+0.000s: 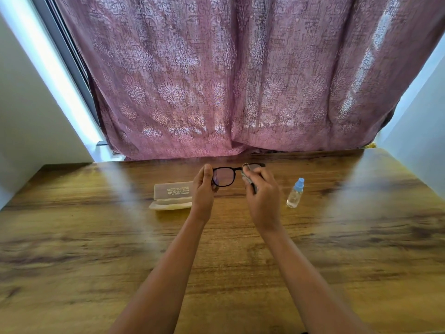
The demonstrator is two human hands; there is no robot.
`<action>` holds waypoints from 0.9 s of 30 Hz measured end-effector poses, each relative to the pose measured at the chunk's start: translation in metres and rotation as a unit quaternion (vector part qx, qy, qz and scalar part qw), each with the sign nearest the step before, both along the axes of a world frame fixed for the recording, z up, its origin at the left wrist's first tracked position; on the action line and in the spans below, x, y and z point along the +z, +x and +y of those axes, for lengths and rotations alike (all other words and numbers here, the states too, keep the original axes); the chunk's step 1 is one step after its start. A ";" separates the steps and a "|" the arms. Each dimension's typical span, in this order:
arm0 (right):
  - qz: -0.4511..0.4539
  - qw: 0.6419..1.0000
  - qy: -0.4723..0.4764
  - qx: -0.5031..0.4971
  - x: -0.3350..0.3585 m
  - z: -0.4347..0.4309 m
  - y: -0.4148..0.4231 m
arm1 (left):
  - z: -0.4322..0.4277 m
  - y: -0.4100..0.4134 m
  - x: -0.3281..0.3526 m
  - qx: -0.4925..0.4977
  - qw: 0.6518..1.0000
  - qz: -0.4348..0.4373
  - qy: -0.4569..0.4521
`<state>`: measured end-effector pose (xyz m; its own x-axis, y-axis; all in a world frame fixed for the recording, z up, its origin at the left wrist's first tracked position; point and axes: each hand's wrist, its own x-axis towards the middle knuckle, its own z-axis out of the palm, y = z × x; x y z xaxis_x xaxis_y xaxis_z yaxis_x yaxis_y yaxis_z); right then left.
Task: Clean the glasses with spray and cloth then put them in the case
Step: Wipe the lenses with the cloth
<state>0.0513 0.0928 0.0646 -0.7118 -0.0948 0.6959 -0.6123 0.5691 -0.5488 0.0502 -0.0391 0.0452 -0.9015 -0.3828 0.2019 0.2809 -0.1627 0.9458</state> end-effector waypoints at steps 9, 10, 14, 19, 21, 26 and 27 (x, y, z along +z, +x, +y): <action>-0.003 1.000 -0.025 -0.018 0.000 0.000 -0.004 | -0.001 0.002 0.003 -0.002 1.000 -0.006 -0.006; 0.005 1.000 -0.013 -0.006 -0.002 -0.001 -0.002 | -0.001 0.002 0.002 -0.001 1.000 -0.011 -0.011; -0.021 0.998 -0.046 -0.029 -0.002 0.011 -0.010 | -0.004 0.005 0.002 -0.006 1.000 -0.018 -0.024; -0.055 0.989 -0.115 -0.078 -0.010 0.025 -0.015 | -0.016 0.006 -0.007 0.010 0.998 -0.034 -0.043; -0.093 0.980 -0.145 -0.097 -0.021 0.033 -0.015 | -0.019 0.006 -0.011 0.016 0.998 -0.040 -0.044; -0.188 0.965 -0.102 -0.150 -0.060 0.050 -0.006 | -0.021 0.009 -0.019 0.011 0.998 -0.054 -0.022; -0.210 0.963 -0.077 -0.152 -0.068 0.053 -0.005 | -0.021 0.009 -0.020 0.010 0.998 -0.056 -0.020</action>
